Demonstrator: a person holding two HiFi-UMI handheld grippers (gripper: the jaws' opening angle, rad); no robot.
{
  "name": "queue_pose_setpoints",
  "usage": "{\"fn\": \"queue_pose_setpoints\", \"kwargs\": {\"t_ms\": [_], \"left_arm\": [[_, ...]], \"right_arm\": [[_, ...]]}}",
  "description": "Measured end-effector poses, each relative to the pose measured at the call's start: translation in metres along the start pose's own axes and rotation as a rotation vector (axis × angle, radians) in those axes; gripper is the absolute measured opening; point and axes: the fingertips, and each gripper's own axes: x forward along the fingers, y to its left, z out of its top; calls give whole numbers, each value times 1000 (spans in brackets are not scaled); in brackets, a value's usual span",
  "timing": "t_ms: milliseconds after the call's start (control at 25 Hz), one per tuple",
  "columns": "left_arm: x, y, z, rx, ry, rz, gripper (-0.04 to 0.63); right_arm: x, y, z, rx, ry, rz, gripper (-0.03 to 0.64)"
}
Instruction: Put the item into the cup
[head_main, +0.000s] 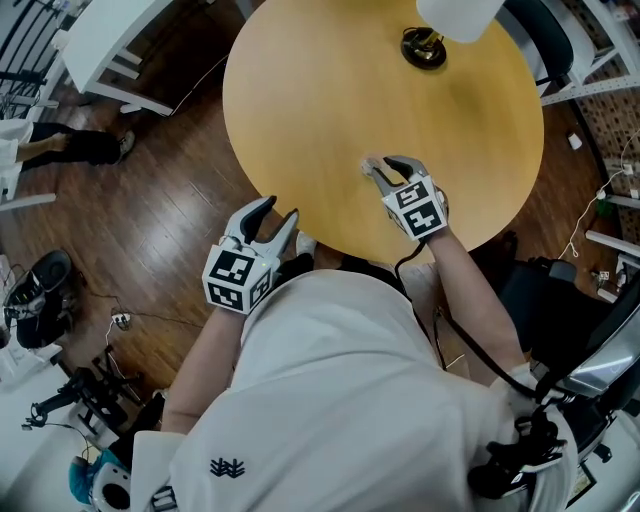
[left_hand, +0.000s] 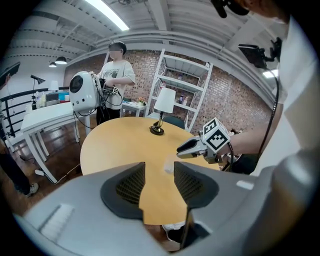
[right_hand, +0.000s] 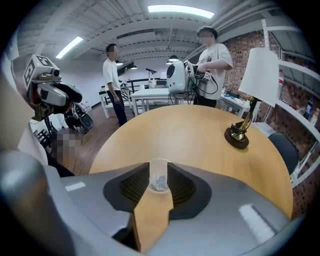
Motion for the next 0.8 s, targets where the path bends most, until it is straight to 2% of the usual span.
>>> {"fn": "queue_pose_setpoints", "kwargs": {"t_ms": [480, 800], "left_arm": [[9, -12, 8, 117, 11, -159, 163], [6, -34, 0, 211, 10, -260, 163]], "right_arm": [[-80, 21, 12, 160, -129, -136, 115], [-153, 49, -22, 268, -206, -272, 115]]}}
